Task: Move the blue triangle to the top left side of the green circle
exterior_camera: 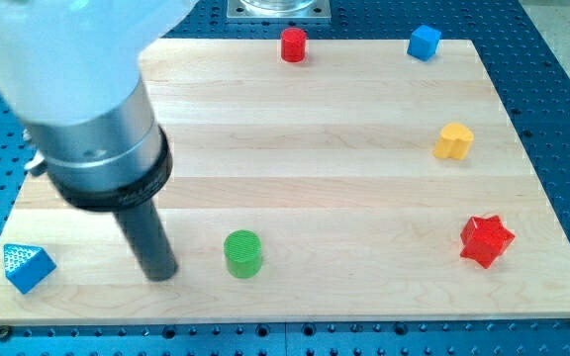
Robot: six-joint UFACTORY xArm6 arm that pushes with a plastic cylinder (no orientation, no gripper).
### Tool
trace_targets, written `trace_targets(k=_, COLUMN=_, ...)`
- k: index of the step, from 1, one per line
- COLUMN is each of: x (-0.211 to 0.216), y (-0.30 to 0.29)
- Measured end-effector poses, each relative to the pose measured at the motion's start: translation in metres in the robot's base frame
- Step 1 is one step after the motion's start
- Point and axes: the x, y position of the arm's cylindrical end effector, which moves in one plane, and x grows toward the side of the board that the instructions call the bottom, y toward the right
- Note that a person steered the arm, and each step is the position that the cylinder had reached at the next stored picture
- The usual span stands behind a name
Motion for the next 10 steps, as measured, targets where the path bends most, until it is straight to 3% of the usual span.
trace_targets(k=2, x=0.005, y=0.083)
trace_targets(k=4, x=0.048, y=-0.003)
trace_targets(k=6, x=0.05, y=-0.129)
trace_targets(k=7, x=0.05, y=-0.156)
trace_targets(k=8, x=0.033, y=-0.13)
trace_targets(k=9, x=0.011, y=-0.067)
trace_targets(k=10, x=0.027, y=-0.109)
